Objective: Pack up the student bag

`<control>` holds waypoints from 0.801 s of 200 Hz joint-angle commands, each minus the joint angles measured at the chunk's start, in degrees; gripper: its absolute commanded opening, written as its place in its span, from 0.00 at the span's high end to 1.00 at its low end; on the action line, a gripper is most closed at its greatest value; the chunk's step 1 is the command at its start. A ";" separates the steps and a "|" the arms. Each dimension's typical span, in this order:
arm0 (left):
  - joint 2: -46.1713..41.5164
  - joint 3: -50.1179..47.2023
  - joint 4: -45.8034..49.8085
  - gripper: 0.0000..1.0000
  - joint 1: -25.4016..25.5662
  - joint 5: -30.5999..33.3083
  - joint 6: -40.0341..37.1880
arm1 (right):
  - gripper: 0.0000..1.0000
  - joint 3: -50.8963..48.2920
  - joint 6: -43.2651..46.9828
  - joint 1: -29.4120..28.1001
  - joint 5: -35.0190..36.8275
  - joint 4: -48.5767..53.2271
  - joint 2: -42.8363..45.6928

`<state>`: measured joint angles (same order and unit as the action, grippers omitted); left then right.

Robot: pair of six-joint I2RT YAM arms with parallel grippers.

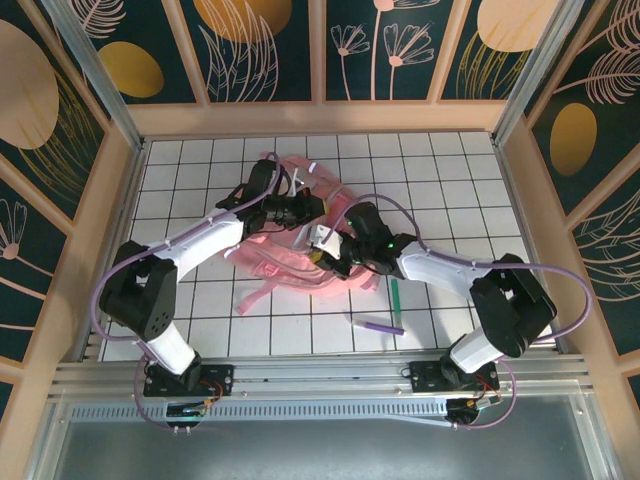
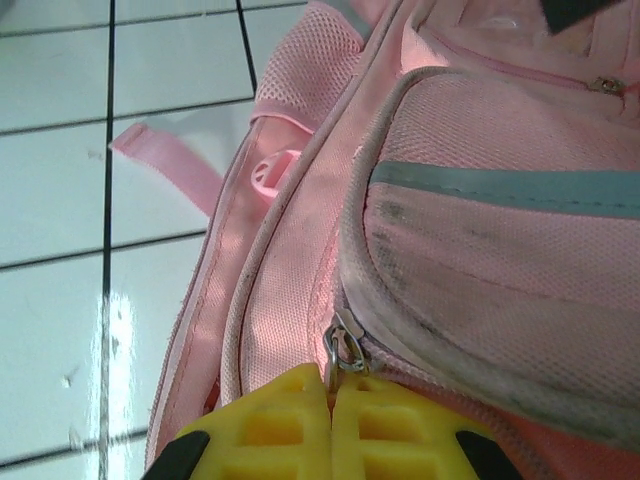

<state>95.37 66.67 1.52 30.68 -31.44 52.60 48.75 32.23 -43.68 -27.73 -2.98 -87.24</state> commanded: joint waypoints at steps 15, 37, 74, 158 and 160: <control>-4.18 2.46 -16.11 1.00 -0.14 13.04 13.63 | 1.00 -2.98 -18.99 -10.42 13.01 -12.82 -0.90; -4.83 0.77 -19.73 1.00 0.42 18.12 18.72 | 1.00 -2.66 -28.06 -13.18 20.25 -14.34 -0.18; -5.09 0.17 -19.35 1.00 1.23 24.51 19.57 | 1.00 -6.34 -23.98 -10.05 20.84 -9.67 3.72; 0.54 -3.00 -21.97 1.00 6.25 41.12 29.26 | 1.00 -3.47 -9.01 10.10 11.98 -3.03 1.18; 0.72 -2.90 -21.86 1.00 6.26 41.66 29.48 | 1.00 -3.68 -9.09 10.21 12.10 -3.46 1.04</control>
<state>94.39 63.51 -12.01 36.51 1.85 74.56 45.60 19.92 -36.01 -15.07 -6.59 -83.99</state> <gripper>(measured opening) 0.048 0.048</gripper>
